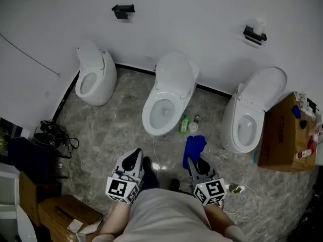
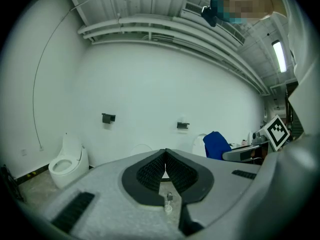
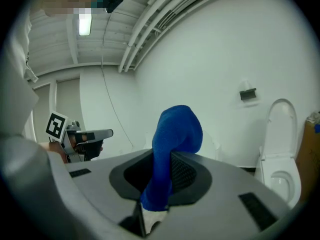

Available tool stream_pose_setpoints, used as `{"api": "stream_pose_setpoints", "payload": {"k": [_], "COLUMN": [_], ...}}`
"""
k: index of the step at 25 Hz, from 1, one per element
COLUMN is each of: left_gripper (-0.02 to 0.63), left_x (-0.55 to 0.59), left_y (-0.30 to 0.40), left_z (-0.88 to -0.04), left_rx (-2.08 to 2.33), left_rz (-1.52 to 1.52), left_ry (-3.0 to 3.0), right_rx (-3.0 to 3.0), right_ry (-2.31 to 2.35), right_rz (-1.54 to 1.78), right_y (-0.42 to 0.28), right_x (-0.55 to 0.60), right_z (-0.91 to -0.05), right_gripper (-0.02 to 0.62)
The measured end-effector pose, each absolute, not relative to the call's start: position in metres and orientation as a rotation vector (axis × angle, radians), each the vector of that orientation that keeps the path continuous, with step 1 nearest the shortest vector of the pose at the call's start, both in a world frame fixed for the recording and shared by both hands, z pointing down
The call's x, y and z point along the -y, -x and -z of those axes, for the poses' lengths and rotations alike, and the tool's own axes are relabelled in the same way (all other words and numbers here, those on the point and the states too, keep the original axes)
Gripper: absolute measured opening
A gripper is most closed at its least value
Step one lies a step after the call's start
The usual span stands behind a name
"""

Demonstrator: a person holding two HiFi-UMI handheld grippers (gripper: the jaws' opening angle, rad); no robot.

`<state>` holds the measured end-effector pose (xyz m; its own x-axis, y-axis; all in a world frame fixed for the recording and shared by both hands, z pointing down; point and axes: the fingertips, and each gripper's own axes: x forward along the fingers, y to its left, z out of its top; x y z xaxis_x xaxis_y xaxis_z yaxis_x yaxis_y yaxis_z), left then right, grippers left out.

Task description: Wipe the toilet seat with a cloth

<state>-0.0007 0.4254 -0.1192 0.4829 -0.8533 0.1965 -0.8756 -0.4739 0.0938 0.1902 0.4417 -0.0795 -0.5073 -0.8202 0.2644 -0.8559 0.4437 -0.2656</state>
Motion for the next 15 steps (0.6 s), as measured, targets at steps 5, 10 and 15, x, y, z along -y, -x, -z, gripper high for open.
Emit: {"api": "stream_pose_setpoints", "payload": {"k": [5, 10, 15], "left_gripper": [0.009, 0.009, 0.009], "left_x": [-0.372, -0.297, -0.205], "left_y": [0.014, 0.048, 0.086], "left_z": [0.096, 0.066, 0.052], "left_rx": [1.428, 1.333, 1.234], "left_rz": [-0.195, -0.244, -0.322], "left_ry": [-2.541, -2.536, -2.615], "right_rx": [2.535, 2.487, 2.462], "right_ry": [-1.516, -1.541, -1.578], "right_rz": [-0.605, -0.679, -0.738], "right_y": [-0.170, -0.131, -0.087], "right_x": [-0.397, -0.335, -0.264], "right_z": [0.057, 0.034, 0.021], "right_gripper": [0.074, 0.074, 0.074]}}
